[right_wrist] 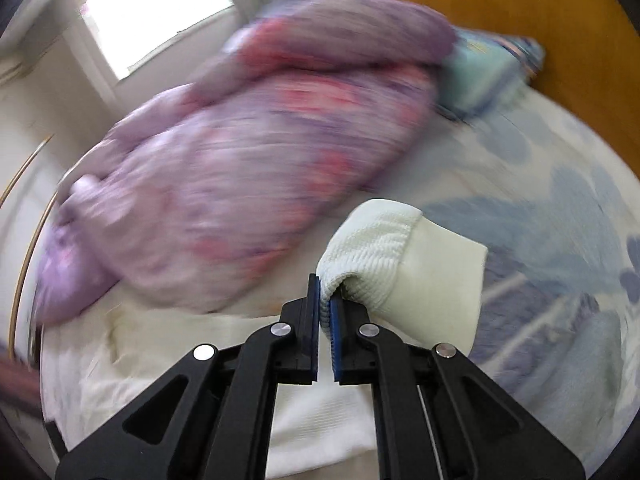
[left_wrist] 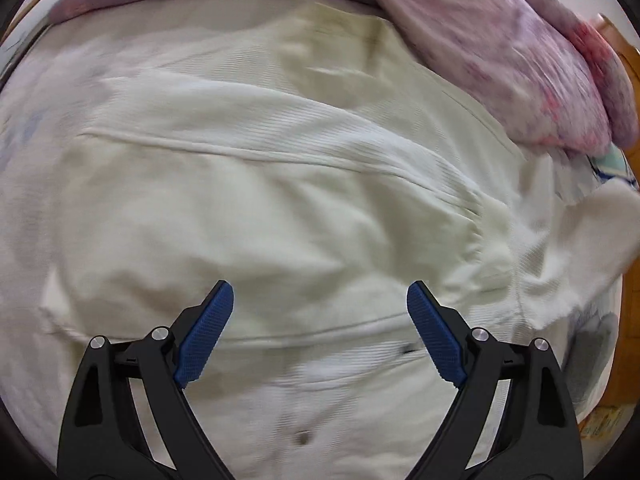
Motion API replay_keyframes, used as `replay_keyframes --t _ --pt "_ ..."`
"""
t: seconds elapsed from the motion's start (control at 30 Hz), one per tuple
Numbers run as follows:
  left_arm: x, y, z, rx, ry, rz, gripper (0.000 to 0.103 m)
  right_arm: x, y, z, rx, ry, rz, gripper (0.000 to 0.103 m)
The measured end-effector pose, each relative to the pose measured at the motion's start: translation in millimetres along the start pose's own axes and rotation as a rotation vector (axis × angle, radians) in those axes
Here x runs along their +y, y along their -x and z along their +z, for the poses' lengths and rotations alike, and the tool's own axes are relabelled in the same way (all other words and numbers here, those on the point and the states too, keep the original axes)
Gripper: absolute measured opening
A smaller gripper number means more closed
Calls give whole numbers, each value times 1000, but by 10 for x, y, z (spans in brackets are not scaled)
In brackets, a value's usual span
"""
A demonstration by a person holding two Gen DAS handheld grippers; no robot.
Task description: Fold large clothes
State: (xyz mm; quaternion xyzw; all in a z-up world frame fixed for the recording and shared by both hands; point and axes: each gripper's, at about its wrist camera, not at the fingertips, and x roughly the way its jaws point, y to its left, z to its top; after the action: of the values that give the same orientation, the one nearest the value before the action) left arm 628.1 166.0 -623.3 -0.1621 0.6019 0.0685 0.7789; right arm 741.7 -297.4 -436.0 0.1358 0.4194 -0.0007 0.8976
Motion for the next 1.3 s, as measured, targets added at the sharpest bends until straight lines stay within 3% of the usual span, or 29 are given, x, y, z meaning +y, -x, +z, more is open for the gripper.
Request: replay_keyframes --t 0.07,0.23,0.4,0.53,0.67,0.8,0.87,0.97,1.0,1.13,1.3 --pt "243 123 74 -22 28 19 89 475 56 -47 -9 55 43 4" --pt "784 421 201 -59 61 30 89 1735 50 -529 31 167 175 4" --pt "1271 737 177 -101 77 31 89 2788 -63 -1236 112 235 295 4" --pt "1643 879 99 -118 106 38 89 3571 -226 -1991 223 314 357 4" --pt "1929 877 10 -107 147 46 89 3992 -570 -2642 398 345 366 8" --pt "2143 838 -87 -91 193 34 89 4043 -877 -3104 572 410 271 15" --pt "2165 837 -126 -96 209 20 89 3918 -903 -3100 623 355 290 17" --pt "2057 837 -156 -109 206 3 89 3703 -771 -2966 629 294 354 32" --pt "1993 832 -158 -114 197 2 89 3590 -699 -2887 614 284 365 42" --pt "1556 710 -83 -94 135 -58 89 3103 -516 -2597 550 250 367 42" --pt "785 445 16 -75 11 -87 89 2245 -681 -2214 510 207 209 39"
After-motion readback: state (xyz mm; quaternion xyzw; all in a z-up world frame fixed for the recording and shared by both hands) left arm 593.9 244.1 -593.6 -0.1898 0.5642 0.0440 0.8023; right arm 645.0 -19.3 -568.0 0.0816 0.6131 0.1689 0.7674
